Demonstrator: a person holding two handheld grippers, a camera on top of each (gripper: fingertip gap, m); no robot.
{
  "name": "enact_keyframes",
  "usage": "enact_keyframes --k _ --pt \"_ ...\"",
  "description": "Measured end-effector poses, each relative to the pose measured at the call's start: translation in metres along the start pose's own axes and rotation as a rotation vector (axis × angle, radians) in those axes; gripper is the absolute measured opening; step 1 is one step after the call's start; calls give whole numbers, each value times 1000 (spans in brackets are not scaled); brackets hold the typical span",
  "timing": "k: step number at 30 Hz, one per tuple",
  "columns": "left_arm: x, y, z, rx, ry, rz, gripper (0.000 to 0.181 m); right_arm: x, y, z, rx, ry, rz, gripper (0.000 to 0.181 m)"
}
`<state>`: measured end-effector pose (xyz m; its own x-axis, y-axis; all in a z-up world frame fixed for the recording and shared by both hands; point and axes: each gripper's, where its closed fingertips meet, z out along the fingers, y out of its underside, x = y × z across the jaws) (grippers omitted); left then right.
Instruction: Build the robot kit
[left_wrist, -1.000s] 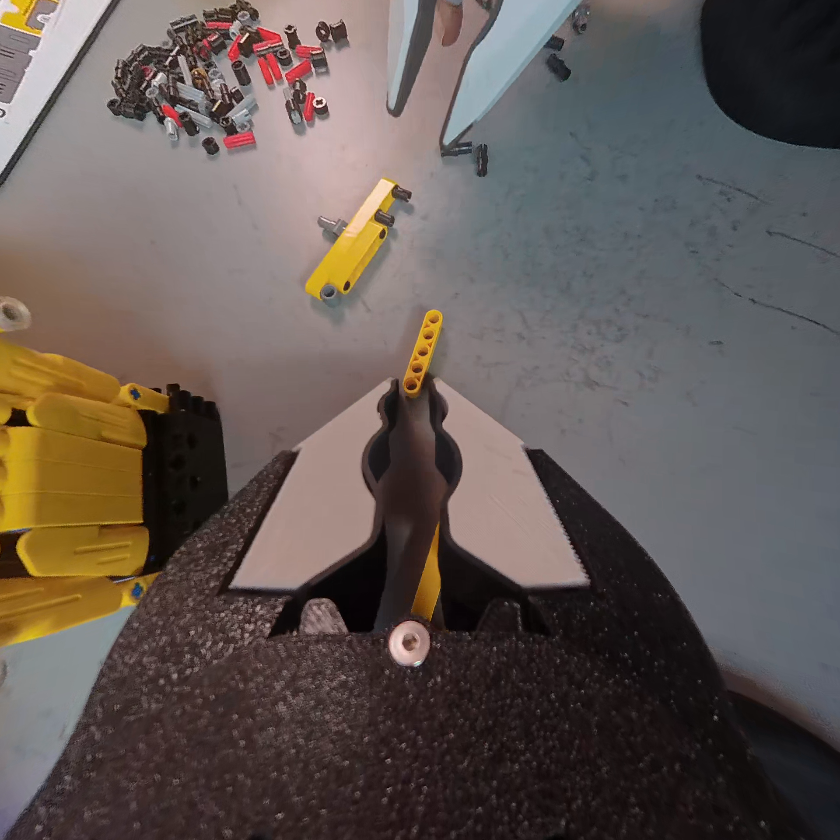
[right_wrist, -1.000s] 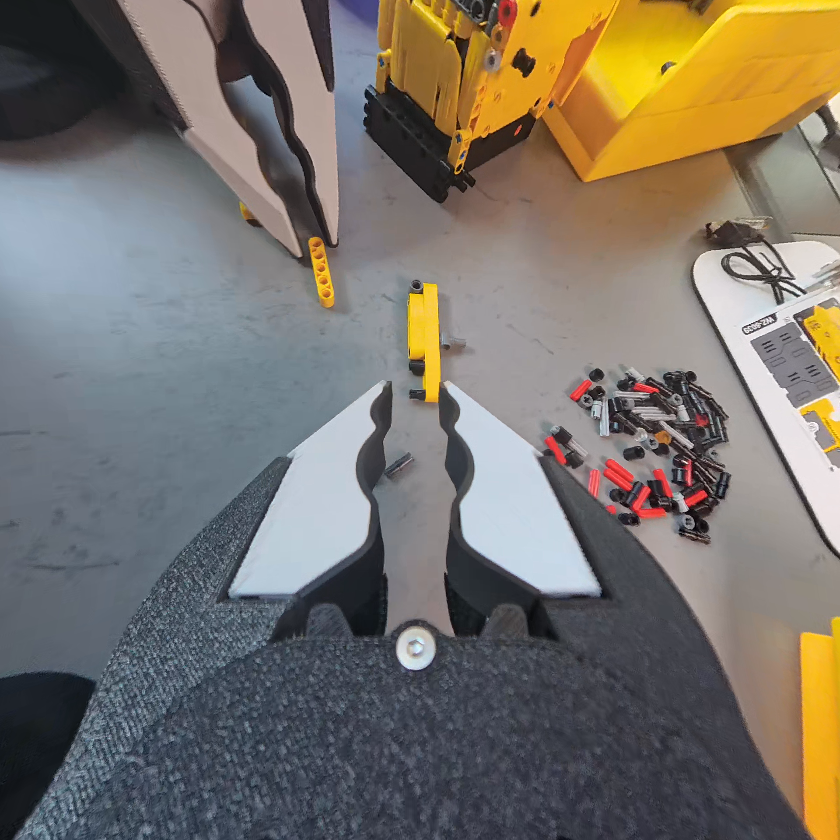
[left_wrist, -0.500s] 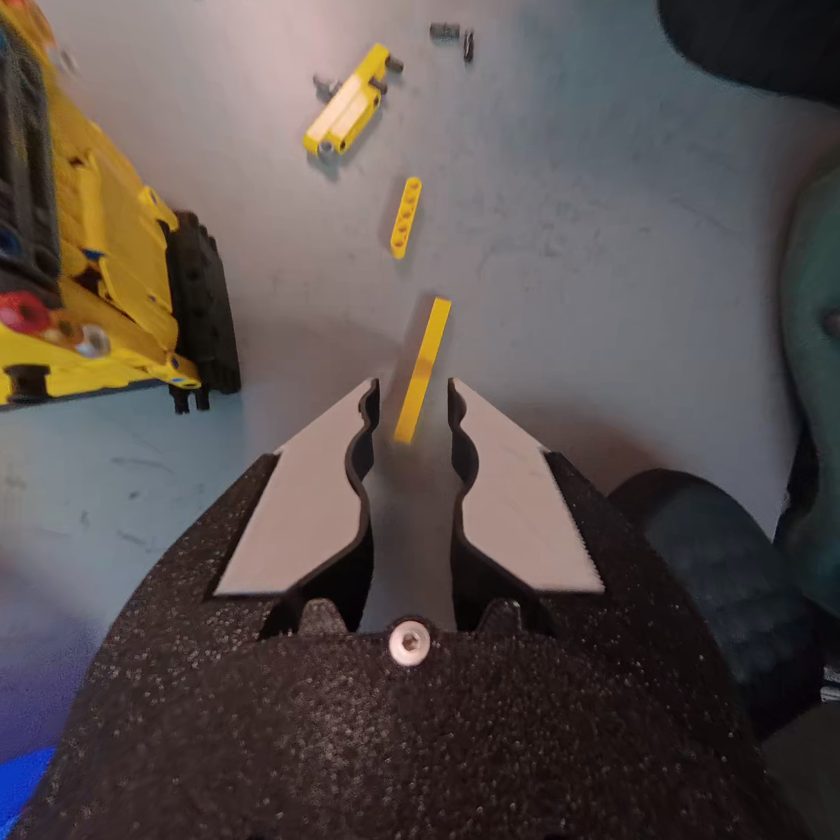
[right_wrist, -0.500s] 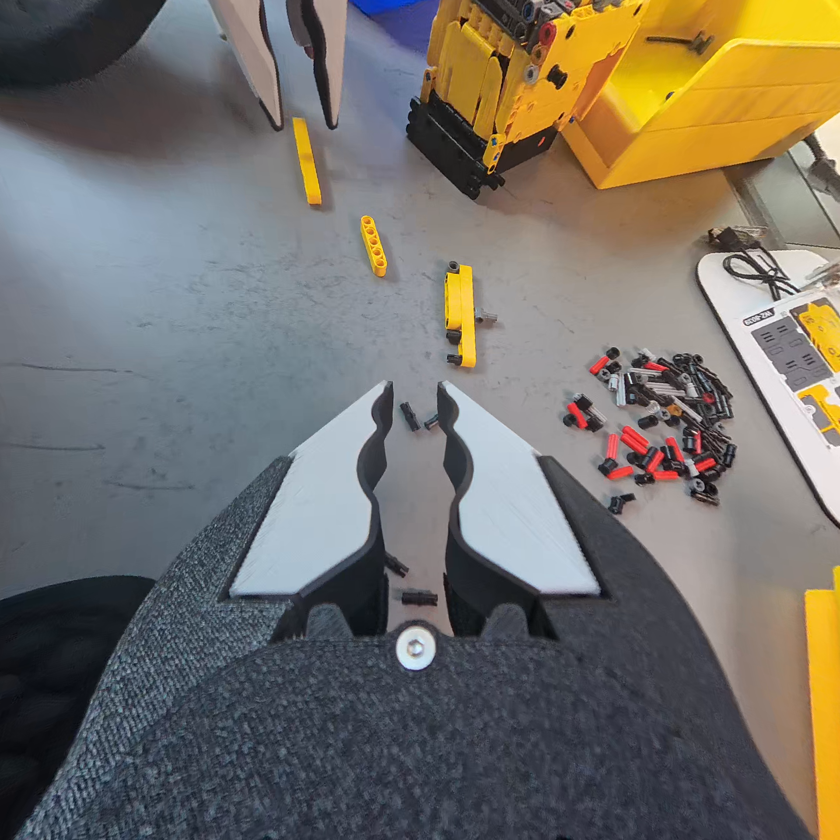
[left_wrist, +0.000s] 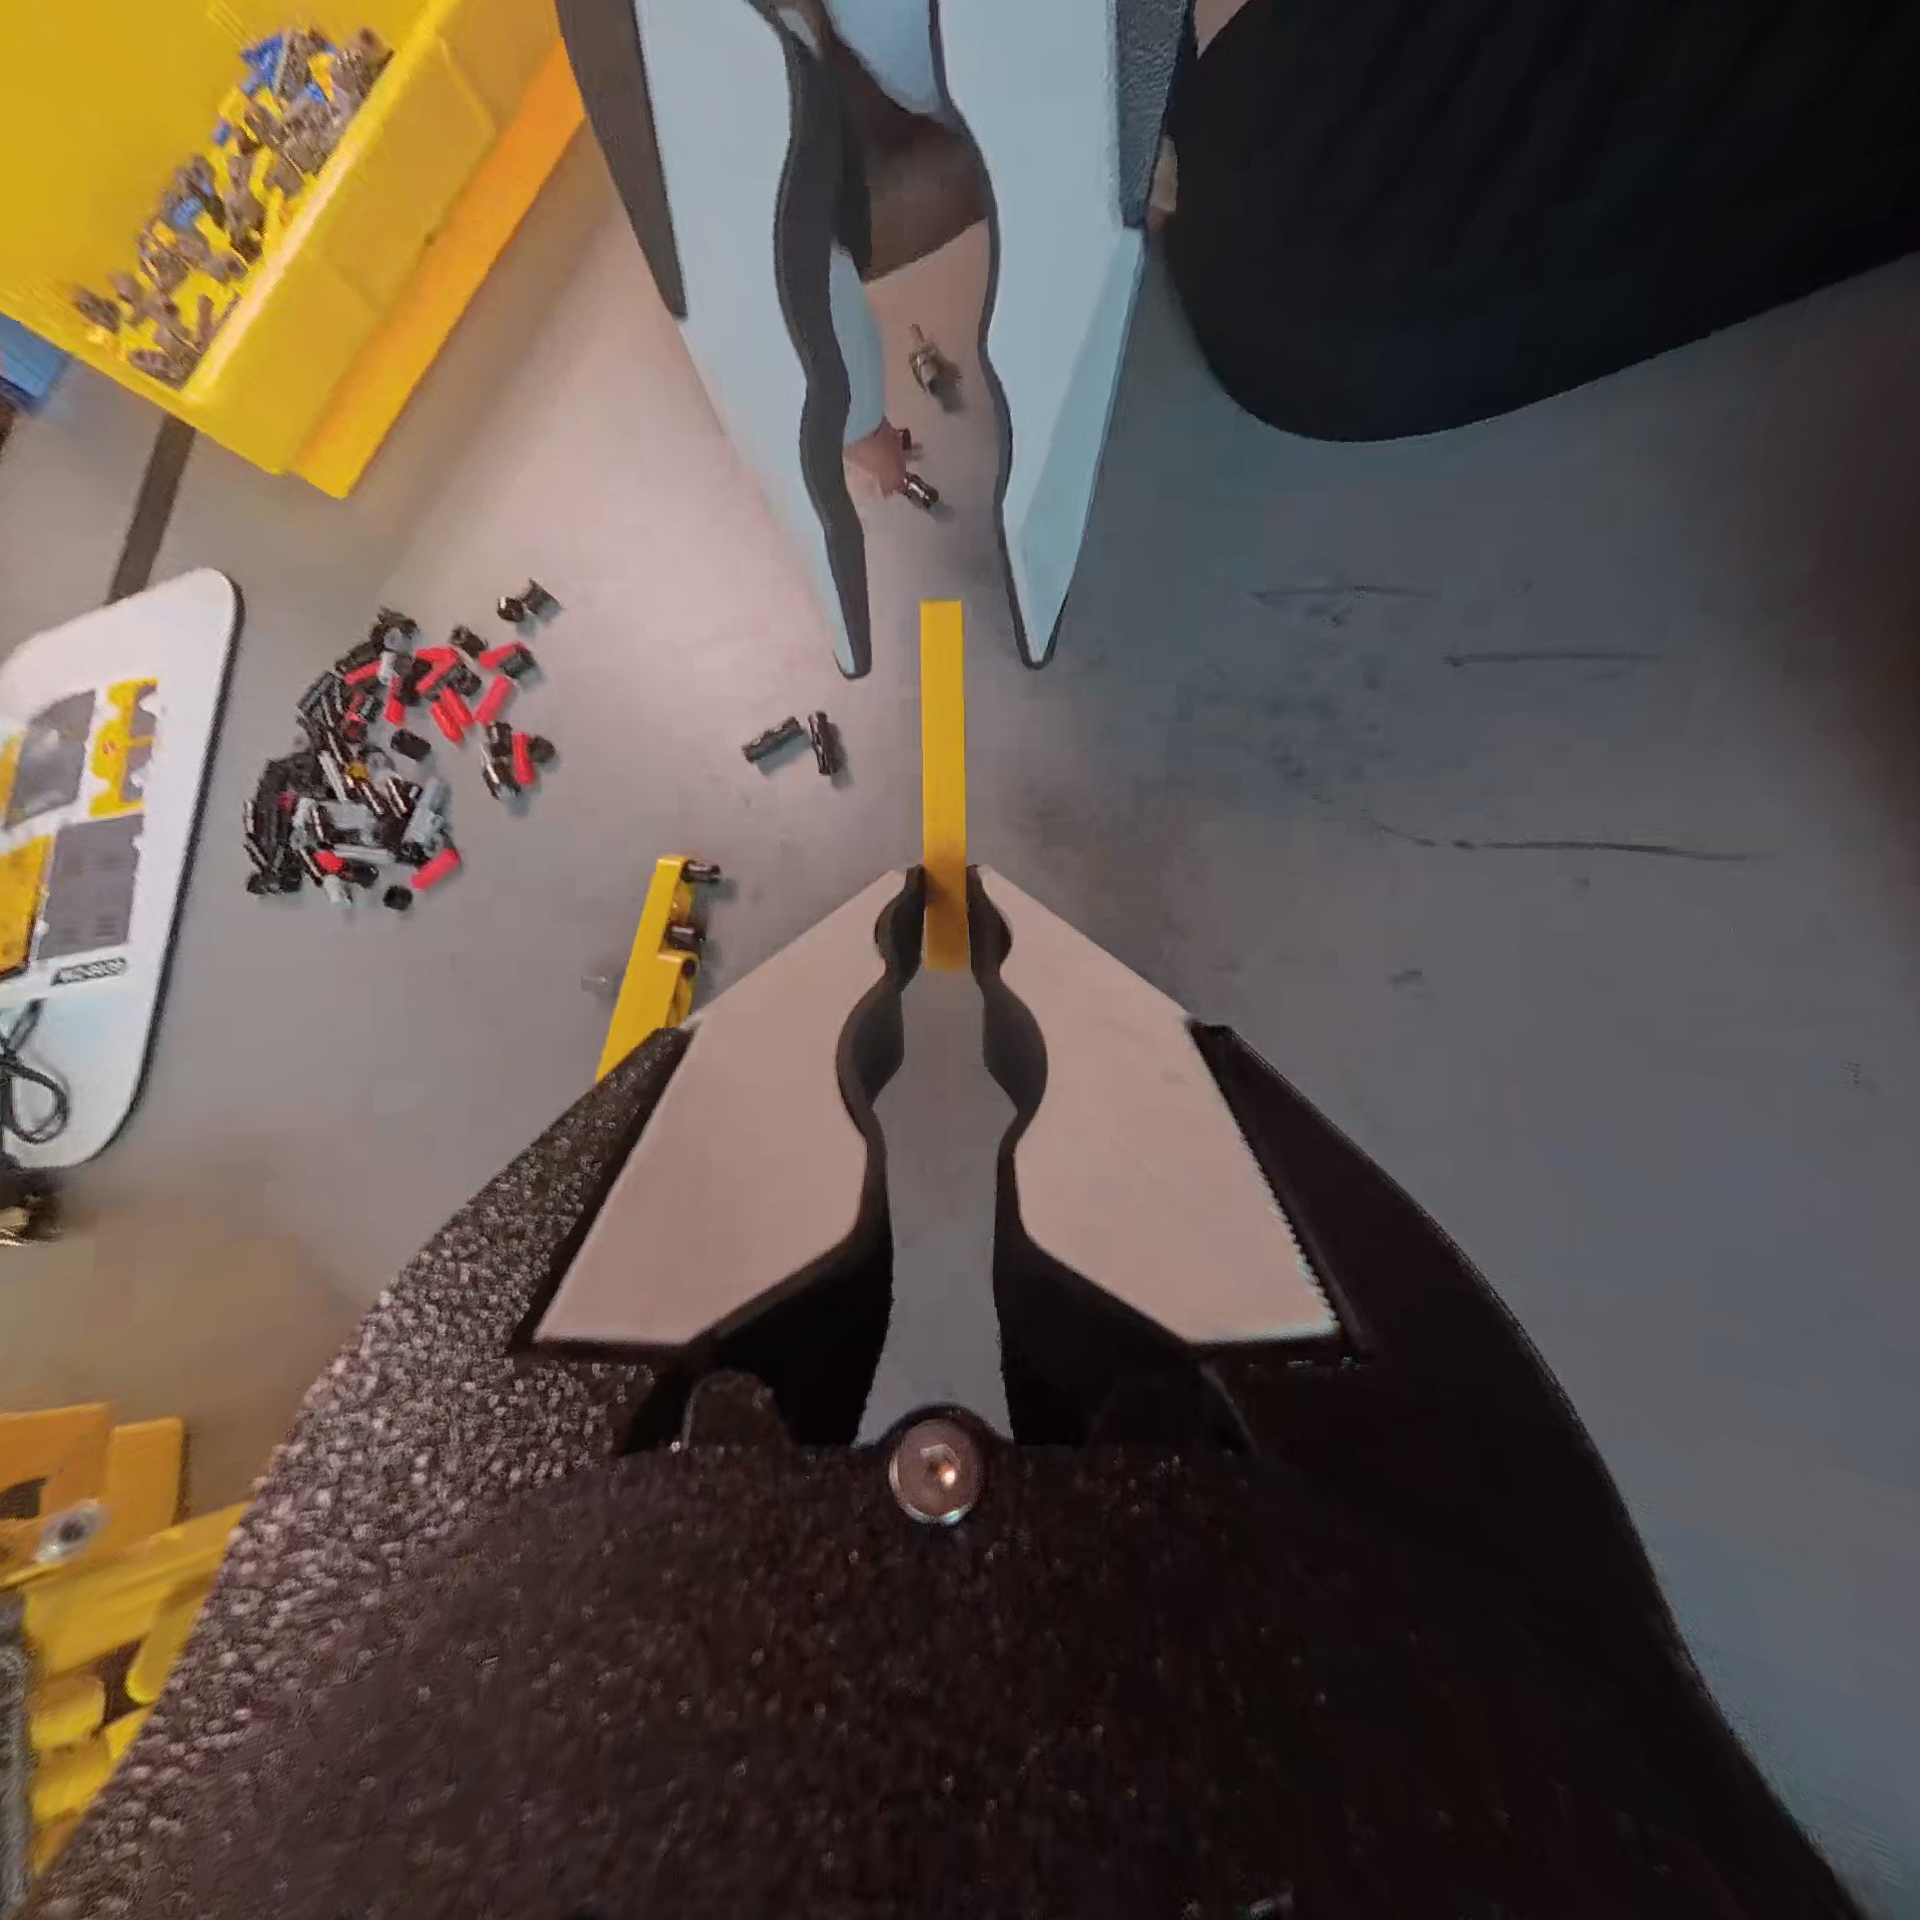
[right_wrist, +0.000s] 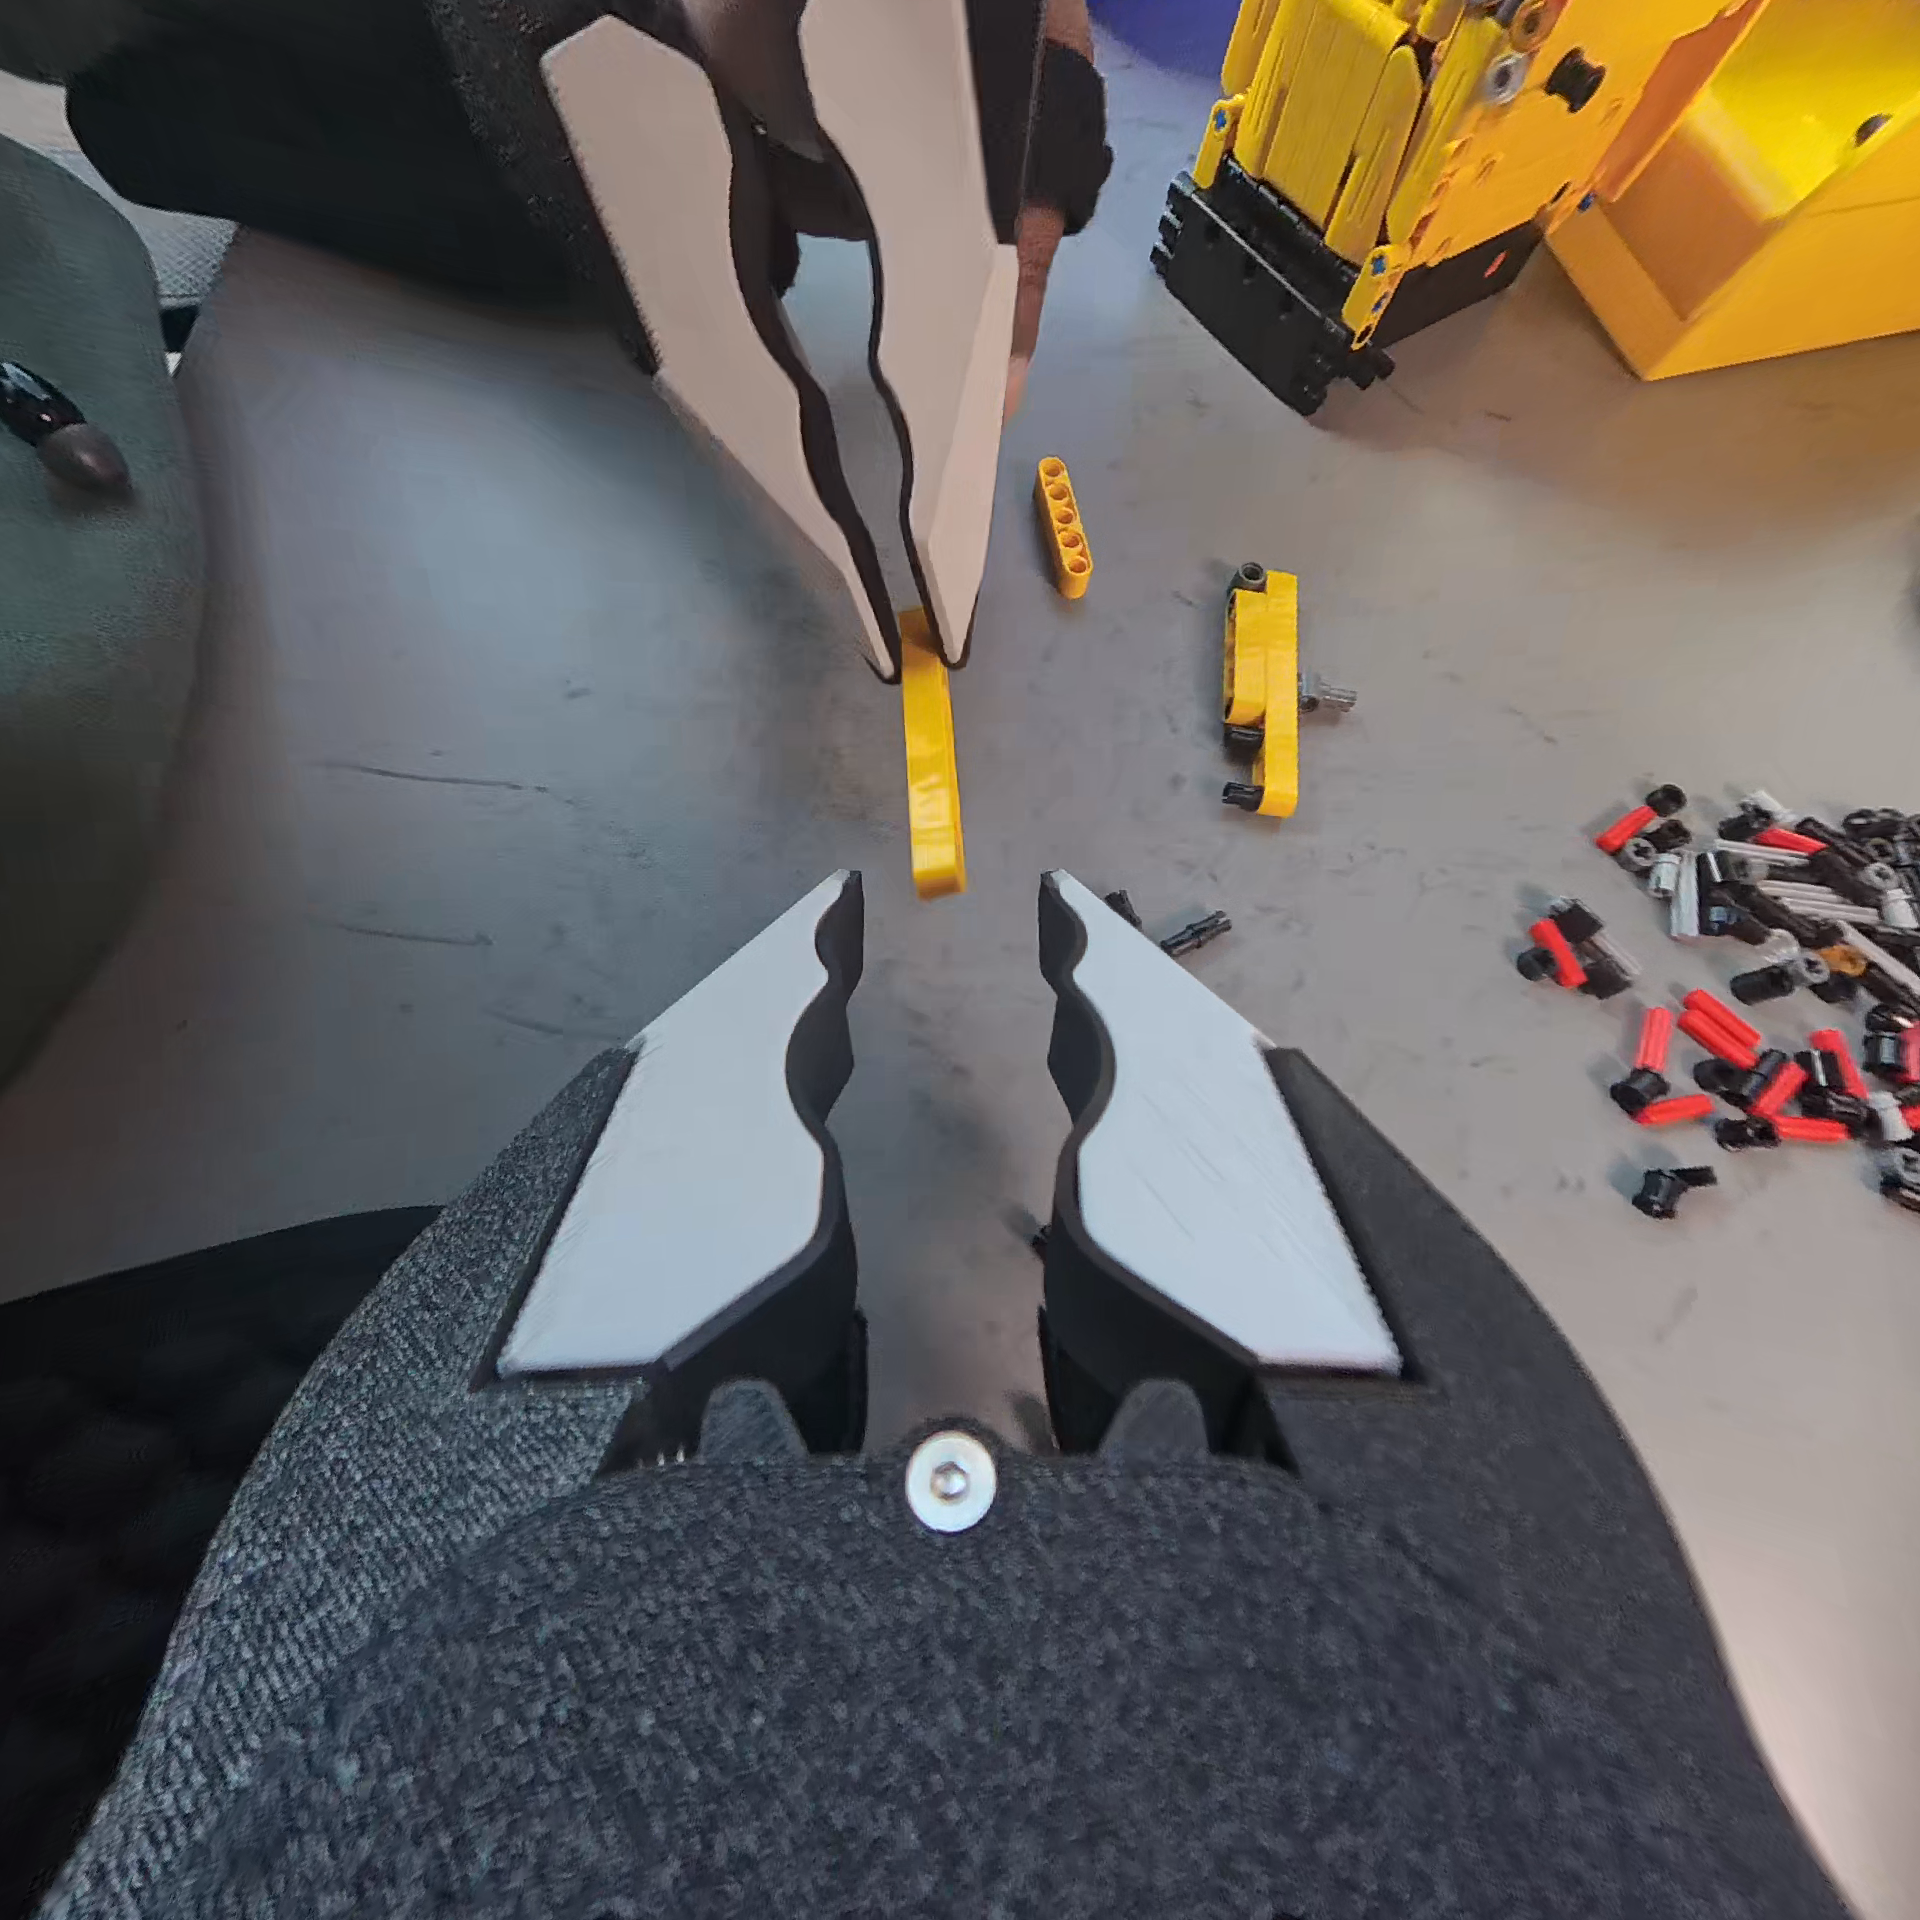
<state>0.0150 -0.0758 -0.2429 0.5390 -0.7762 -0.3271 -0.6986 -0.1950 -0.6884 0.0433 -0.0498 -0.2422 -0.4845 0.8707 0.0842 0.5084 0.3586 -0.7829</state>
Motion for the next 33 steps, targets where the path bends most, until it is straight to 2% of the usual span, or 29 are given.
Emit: enact_keyframes --k 5,9,11,14,17,23,25,29,33 --pt "-7 0 7 -39 -182 178 7 -1 -4 2 29 -41 126 15" --pt "-9 3 8 -74 -271 299 7 0 -4 5 28 -51 185 10" --pt "-5 3 9 -50 -234 257 8 -1 -3 5 26 -36 102 10" --pt "6 6 6 12 -45 12 29 -11 2 3 0 -23 -108 10" --pt "17 7 0 62 114 -153 27 -21 5 3 -16 -64 -151 10" --pt "35 12 8 6 199 -138 16 -26 16 10 -73 -72 -191 12" --pt "37 9 8 16 211 -141 9 -24 15 8 -68 -78 -162 19" --pt "36 11 9 9 207 -142 7 3 5 -2 2 -15 -43 20" --pt "32 9 6 32 213 -163 18 33 11 -2 -56 39 7 12"
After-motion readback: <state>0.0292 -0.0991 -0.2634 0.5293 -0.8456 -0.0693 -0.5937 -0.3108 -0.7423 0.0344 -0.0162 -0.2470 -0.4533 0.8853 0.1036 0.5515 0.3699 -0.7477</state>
